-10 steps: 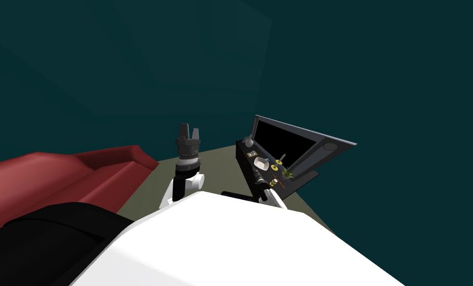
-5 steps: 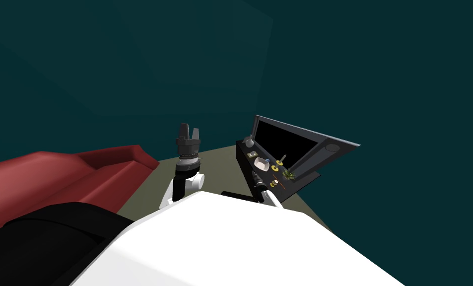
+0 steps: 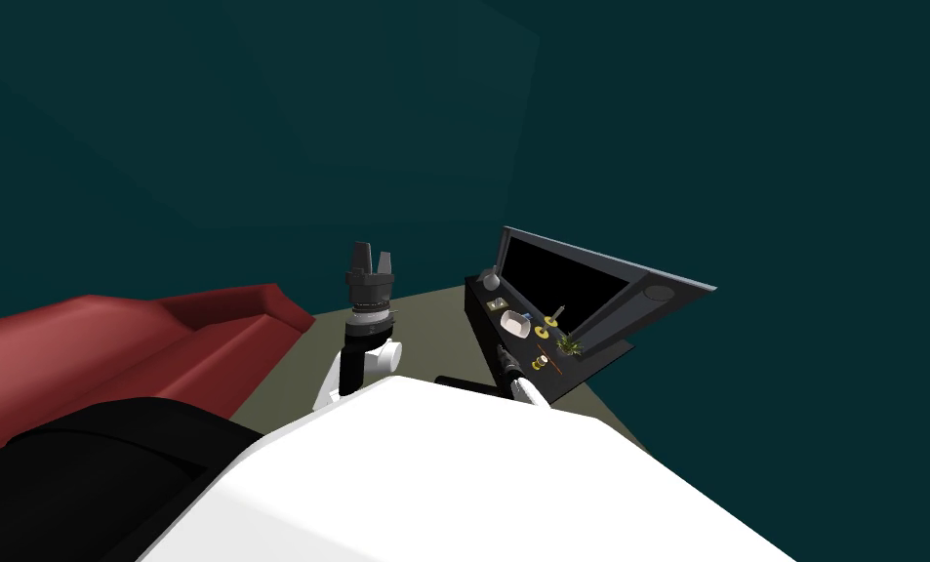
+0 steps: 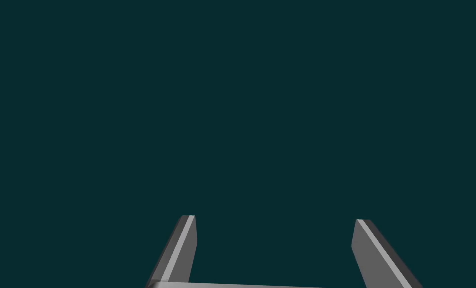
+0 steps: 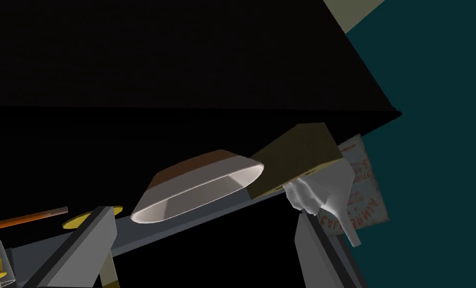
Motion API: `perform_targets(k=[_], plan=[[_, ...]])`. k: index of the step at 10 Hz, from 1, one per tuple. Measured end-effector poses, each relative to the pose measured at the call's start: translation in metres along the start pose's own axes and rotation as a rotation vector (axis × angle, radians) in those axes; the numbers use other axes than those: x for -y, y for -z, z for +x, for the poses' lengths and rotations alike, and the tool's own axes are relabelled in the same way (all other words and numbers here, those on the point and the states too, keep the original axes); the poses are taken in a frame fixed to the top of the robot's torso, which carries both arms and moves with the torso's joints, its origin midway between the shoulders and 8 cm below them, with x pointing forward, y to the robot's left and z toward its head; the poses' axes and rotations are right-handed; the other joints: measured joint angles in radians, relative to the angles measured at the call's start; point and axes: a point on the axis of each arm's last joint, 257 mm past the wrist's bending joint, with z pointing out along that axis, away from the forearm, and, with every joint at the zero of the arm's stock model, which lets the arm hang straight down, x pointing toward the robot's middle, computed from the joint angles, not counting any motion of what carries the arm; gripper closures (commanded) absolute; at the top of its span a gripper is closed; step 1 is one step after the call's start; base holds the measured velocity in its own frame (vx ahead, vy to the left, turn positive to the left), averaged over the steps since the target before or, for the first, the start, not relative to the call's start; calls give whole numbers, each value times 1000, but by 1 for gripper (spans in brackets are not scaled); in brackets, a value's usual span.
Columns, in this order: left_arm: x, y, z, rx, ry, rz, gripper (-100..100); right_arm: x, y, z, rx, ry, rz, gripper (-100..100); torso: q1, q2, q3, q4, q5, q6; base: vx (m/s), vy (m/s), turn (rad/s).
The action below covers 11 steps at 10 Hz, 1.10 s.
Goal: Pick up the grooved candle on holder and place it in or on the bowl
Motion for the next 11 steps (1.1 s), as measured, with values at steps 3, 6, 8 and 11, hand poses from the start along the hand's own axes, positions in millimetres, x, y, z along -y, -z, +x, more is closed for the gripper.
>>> perform_targets(k=[3,6,8,11], plan=[[0,0,0,0,0,0,0,29,-4,11,0,62,71,-100,0,0,0,0,0,0,7,-2,11],[0,0,0,0,0,0,0,55,-6,22,3,141,146,-100,0,0,0,0,0,0,13,-7,20],[0,0,0,0,0,0,0,75,-6,25,9,196,202,-100,0,0,0,0,0,0,13,-3,18],[0,0,0,0,0,0,0,104,0,21,32,289,276,-100,0,0,0,0,0,0,16,-4,17]])
